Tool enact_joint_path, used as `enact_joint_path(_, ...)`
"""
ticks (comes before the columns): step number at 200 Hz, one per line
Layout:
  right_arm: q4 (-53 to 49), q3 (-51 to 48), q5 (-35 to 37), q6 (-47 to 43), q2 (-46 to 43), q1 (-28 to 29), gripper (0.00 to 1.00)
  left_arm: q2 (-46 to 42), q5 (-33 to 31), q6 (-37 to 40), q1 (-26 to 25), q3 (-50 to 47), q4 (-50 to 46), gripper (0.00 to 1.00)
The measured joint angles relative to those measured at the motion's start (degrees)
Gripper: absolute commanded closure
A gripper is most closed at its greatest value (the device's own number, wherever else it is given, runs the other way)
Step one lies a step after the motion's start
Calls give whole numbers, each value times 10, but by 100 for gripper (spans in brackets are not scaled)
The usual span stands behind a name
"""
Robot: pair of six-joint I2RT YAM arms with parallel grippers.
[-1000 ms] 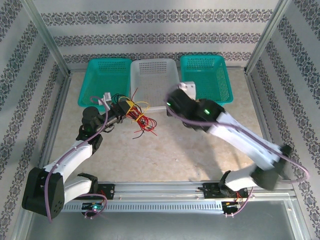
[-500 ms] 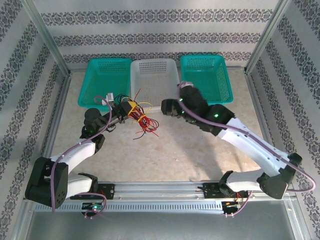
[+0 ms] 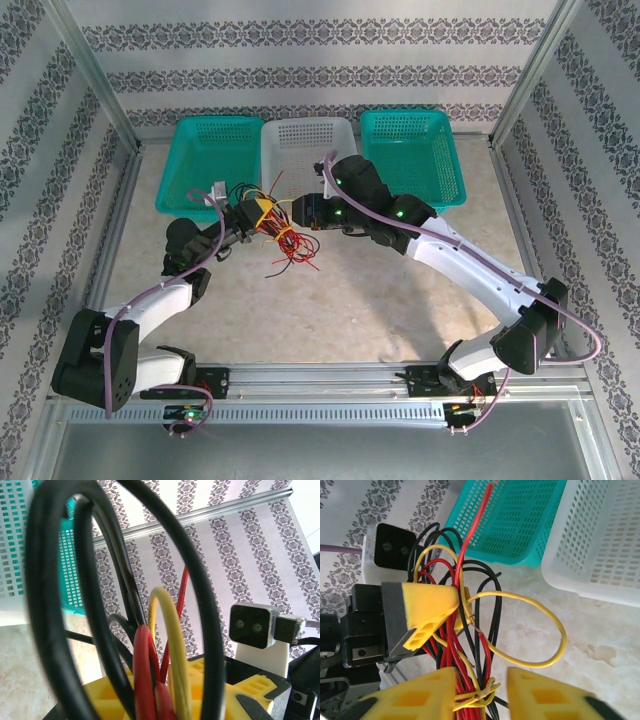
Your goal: Untangle the cables
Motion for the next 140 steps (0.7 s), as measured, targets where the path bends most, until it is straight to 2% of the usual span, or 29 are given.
enact_joint_path(32,-10,4,1,-2,0,0,94,0,2,0,0,0,0,100)
enact_joint_path(45,-17,4,2,-4,0,-2,95,0,5,0,0,0,0,100)
enact_joint_path(54,-20,5,2,-5,0,-5,92,0,7,0,0,0,0,100)
enact_joint_path(69,-27,5,0,-4,0,-11,79,0,9,0,0,1,0,100)
enact_joint_path(87,-35,5,1,-5,0,-17,69,0,13,0,0,2,0,100)
enact_joint_path(101,-38,5,0,-6,0,-17,69,0,15,0,0,3,0,100)
enact_joint_path(124,-38,5,-4,-5,0,-17,79,0,17,0,0,7,0,100)
enact_joint_path(140,-40,5,-4,-7,0,-17,79,0,17,0,0,7,0,100)
